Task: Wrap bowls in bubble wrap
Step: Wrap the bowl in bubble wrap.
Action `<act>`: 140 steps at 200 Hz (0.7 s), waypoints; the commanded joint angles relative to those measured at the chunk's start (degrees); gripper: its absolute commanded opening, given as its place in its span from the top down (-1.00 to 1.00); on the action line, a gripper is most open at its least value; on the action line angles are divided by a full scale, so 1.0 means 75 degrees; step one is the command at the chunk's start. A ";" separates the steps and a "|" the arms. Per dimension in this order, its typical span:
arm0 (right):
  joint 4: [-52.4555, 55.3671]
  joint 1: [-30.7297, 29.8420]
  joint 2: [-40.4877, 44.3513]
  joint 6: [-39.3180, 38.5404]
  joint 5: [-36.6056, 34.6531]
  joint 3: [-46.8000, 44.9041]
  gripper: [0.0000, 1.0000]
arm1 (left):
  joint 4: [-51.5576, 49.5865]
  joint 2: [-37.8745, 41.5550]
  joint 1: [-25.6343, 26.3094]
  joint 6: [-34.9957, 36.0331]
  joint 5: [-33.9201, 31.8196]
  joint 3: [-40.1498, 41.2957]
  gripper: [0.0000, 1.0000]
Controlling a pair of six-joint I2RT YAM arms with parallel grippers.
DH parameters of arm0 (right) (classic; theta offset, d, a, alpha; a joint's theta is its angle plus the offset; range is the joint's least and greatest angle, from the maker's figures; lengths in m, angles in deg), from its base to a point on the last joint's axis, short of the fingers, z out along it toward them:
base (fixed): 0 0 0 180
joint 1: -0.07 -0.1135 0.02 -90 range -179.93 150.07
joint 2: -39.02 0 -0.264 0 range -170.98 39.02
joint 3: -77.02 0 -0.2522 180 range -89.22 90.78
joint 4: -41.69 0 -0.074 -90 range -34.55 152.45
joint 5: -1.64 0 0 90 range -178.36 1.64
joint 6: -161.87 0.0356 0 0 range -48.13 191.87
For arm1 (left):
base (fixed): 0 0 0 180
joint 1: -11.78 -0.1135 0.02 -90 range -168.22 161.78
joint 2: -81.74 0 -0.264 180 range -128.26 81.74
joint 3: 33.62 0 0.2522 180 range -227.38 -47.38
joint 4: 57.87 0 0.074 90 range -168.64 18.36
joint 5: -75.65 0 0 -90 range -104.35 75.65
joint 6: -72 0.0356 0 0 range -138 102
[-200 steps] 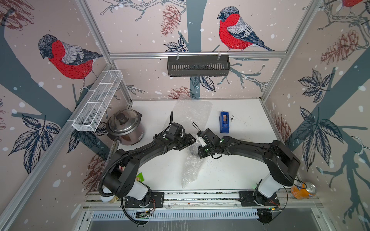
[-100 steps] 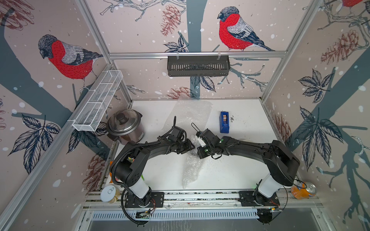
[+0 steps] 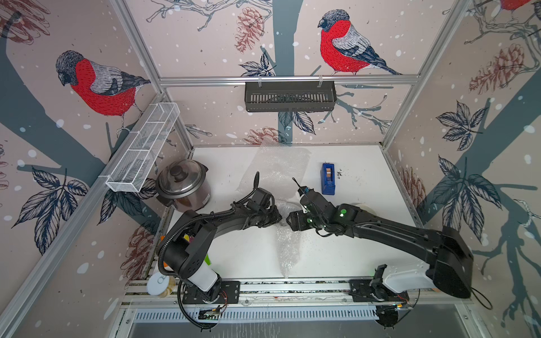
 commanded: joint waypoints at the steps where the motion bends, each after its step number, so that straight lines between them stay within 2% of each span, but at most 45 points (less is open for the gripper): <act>1: 0.0415 -0.0709 0.0428 0.1242 -0.0362 -0.0500 -0.82 | -0.0065 0.0289 0.0071 -0.0529 -0.0645 0.0140 0.54; 45: -0.0300 -0.2911 0.0689 0.3205 -0.0338 -0.1614 -0.91 | 0.0012 0.0500 0.0222 -0.1231 -0.1310 0.0457 0.56; 60: -0.0730 -0.3261 0.0504 0.3603 -0.0196 -0.1825 -0.92 | 0.0158 0.0472 0.0225 -0.1485 -0.1326 0.0574 0.57; 79: -0.1183 -0.3302 0.0019 0.3926 0.0088 -0.2014 -0.90 | 0.0259 0.0474 0.0258 -0.1775 -0.1357 0.0674 0.57; 122: -0.1172 -0.2744 -0.0589 0.3738 0.0130 -0.1877 -0.51 | 0.0231 0.0638 0.0372 -0.1891 -0.1524 0.0744 0.58; 134: -0.1119 -0.2597 -0.0597 0.3601 0.0099 -0.1825 -0.29 | 0.0209 0.0695 0.0371 -0.1877 -0.1548 0.0745 0.58; 140: -0.1048 -0.2563 -0.0569 0.3545 0.0033 -0.1796 -0.12 | 0.0200 0.0719 0.0366 -0.1832 -0.1575 0.0740 0.58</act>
